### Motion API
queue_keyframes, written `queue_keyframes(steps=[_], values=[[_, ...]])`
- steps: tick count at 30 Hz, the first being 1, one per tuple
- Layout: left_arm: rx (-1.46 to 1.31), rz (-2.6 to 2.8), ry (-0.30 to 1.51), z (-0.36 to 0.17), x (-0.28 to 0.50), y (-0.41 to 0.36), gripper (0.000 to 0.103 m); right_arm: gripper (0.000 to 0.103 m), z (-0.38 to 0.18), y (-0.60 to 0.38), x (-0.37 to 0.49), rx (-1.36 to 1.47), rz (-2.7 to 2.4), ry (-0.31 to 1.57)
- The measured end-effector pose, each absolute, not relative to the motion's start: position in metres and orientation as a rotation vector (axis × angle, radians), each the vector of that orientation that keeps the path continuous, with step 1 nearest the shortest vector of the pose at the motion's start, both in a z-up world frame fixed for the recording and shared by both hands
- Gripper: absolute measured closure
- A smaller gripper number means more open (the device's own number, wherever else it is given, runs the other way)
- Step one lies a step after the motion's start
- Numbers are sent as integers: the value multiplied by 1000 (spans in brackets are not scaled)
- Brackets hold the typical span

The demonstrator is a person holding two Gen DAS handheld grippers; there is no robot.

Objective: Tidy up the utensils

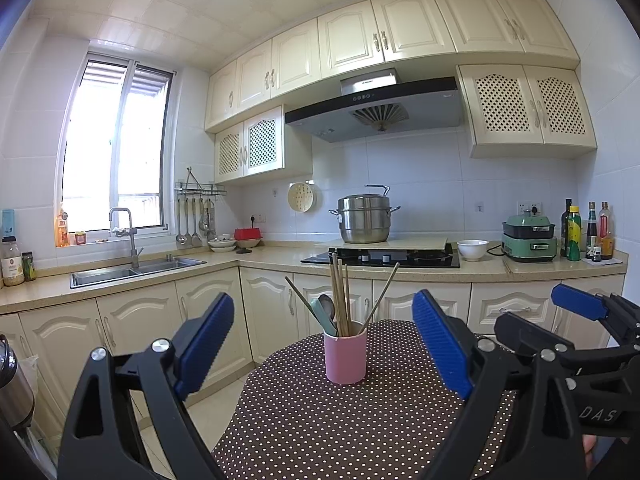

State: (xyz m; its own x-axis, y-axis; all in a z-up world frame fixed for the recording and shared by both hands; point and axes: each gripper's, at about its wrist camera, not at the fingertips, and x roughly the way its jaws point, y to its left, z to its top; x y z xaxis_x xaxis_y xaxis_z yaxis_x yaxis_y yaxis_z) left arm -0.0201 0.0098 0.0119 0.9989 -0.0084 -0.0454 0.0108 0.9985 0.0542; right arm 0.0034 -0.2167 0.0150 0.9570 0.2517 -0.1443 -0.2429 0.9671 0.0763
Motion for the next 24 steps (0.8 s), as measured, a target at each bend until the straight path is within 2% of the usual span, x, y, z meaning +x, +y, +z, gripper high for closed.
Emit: queue_keyframes(steps=[24], values=[[52, -8, 50, 7, -22, 11, 14, 10, 10, -218, 3, 58, 253, 169]])
